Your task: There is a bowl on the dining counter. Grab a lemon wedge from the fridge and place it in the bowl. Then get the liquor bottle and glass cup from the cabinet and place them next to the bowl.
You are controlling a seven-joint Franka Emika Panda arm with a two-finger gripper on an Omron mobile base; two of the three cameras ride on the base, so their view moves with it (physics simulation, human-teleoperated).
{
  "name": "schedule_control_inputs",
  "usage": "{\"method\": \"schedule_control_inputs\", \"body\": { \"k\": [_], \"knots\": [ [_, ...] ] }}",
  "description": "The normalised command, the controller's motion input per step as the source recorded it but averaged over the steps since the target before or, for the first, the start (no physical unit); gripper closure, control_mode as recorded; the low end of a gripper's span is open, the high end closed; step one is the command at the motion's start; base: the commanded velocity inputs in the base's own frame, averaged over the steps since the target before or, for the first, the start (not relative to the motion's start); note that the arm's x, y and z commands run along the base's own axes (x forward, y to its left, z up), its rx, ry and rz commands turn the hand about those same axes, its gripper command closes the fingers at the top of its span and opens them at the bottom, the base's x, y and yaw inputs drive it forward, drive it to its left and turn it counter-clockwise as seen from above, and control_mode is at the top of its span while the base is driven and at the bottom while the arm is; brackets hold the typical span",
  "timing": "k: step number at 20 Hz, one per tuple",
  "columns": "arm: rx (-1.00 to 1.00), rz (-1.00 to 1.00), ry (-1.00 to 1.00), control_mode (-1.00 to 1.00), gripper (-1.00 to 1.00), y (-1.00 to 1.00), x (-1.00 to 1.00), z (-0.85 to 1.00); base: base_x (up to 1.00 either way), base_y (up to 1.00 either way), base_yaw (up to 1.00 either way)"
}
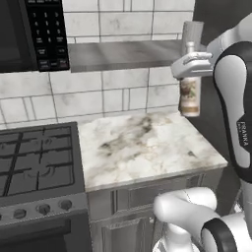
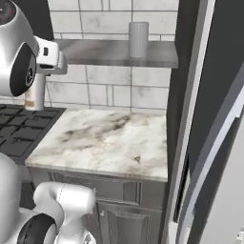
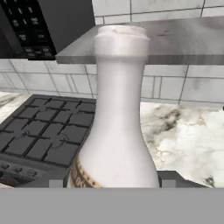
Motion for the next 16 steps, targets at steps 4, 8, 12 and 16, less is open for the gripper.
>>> {"method": "schedule_control_inputs", "body": {
  "k": [4, 8, 12, 16],
  "knots": [
    [0.0, 0.0, 0.0, 1.0, 1.0, 0.0, 0.0, 0.0, -0.76, 0.18, 0.79],
    [0.0, 0.0, 0.0, 1.0, 1.0, 0.0, 0.0, 0.0, -0.08, 0.04, 1.0],
    [0.0, 0.0, 0.0, 1.0, 1.0, 0.0, 0.0, 0.0, -0.11, 0.16, 1.0],
    [0.0, 0.0, 0.0, 1.0, 1.0, 0.0, 0.0, 0.0, -0.14, 0.3, 1.0]
  ]
}}
